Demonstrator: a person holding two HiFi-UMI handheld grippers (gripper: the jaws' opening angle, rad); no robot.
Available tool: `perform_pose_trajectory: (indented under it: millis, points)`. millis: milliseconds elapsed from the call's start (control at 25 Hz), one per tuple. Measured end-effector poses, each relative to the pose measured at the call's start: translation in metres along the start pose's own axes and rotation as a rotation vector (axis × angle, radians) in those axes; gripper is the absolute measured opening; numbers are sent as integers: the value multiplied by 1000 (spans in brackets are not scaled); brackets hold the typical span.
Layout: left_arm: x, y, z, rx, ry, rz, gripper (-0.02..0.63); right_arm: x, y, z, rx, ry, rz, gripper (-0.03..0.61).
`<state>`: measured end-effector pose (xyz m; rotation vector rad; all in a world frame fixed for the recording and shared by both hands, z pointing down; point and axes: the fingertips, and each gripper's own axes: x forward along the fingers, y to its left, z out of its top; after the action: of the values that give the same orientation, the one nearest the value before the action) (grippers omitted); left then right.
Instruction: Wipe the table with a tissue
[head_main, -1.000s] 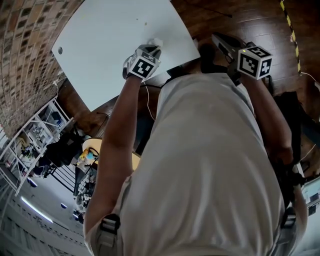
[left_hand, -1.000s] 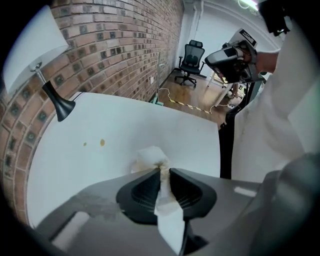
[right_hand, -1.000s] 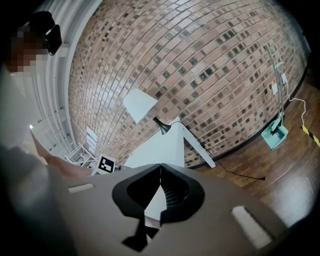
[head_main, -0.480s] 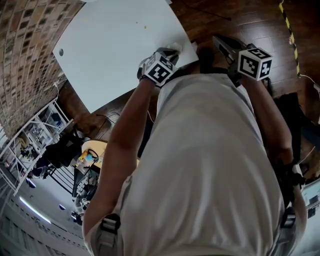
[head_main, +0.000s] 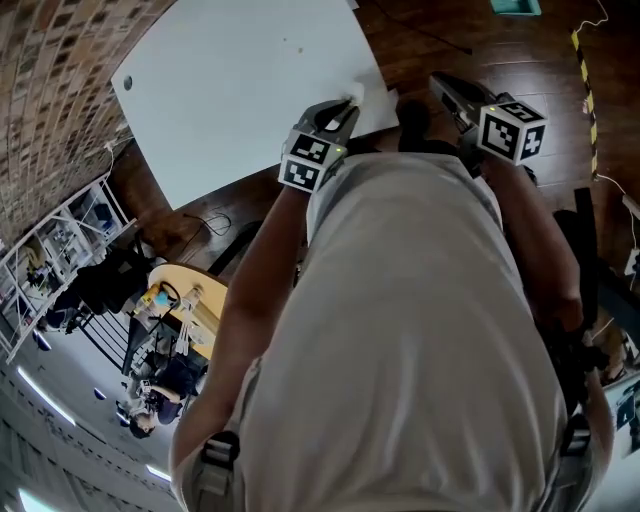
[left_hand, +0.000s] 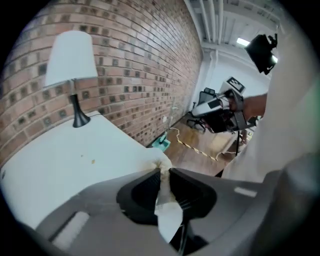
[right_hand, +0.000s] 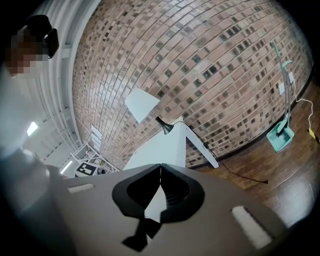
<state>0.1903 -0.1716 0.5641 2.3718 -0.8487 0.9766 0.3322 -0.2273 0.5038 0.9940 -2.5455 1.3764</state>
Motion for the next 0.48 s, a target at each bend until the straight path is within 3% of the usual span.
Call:
perform_pose_trajectory:
  millis: [280,480]
  points:
    - [-81,83,-50,-274,-56,343,67,26,17,5,-40,44,80,8]
    - [-109,89,-75,-378,-57,450,67,36,21,5,-55,82,122,8]
